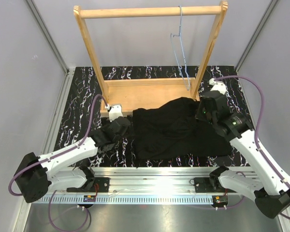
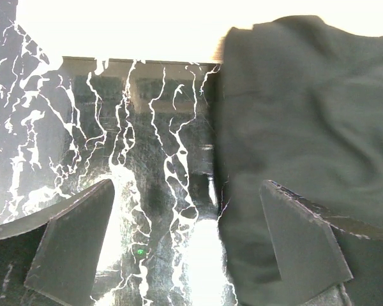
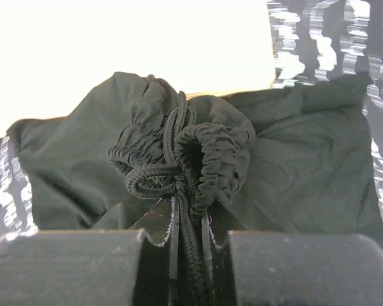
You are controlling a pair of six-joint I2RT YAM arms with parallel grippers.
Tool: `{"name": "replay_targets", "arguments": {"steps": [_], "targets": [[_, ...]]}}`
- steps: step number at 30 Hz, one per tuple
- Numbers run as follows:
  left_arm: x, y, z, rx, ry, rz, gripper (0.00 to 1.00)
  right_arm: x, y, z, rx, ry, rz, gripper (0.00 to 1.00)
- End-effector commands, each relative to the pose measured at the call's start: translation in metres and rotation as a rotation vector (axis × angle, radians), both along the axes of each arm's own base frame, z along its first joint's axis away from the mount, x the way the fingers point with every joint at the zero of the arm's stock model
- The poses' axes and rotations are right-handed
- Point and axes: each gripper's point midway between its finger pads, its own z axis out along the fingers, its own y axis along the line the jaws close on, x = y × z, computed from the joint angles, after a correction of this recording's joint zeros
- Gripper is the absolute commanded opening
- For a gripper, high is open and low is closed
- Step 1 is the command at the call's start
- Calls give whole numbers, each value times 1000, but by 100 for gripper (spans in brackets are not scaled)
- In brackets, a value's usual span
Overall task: Place the trousers on the hanger
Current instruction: Fold the trousers
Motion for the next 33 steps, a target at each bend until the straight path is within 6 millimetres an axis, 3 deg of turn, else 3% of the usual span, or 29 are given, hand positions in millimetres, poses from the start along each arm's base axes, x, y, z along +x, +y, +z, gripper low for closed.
{"name": "replay_targets", "arguments": {"steps": [1, 7, 11, 13, 14, 16, 18, 19, 21, 22, 25, 33], "targets": [[12, -11, 15, -41, -46, 0, 99, -5, -45, -9, -94, 17, -118, 0], [14, -25, 4, -69, -22, -33, 99, -17, -76, -40, -164, 96, -213, 0], [19, -58, 9, -208, -63, -118, 99, -19, -91, -58, -207, 141, -265, 0], [14, -74, 2, -273, -50, -177, 99, -17, -97, -67, -212, 159, -290, 0], [17, -88, 11, -339, -87, -207, 99, -16, -97, -69, -207, 171, -286, 0], [14, -103, 0, -380, -56, -248, 99, -14, -101, -71, -208, 179, -306, 0], [14, -123, 1, -428, -49, -285, 99, -12, -103, -73, -210, 191, -315, 0], [12, -131, -15, -408, -12, -297, 99, -11, -102, -74, -206, 195, -311, 0], [13, -147, -19, -422, 5, -317, 98, -11, -101, -76, -198, 200, -307, 0], [10, -154, -33, -400, 35, -326, 98, -11, -100, -75, -189, 199, -304, 0], [9, -168, -45, -393, 50, -335, 97, -14, -101, -74, -181, 192, -304, 0], [7, -203, -46, -433, 47, -378, 97, -15, -99, -74, -171, 197, -289, 0]]}}
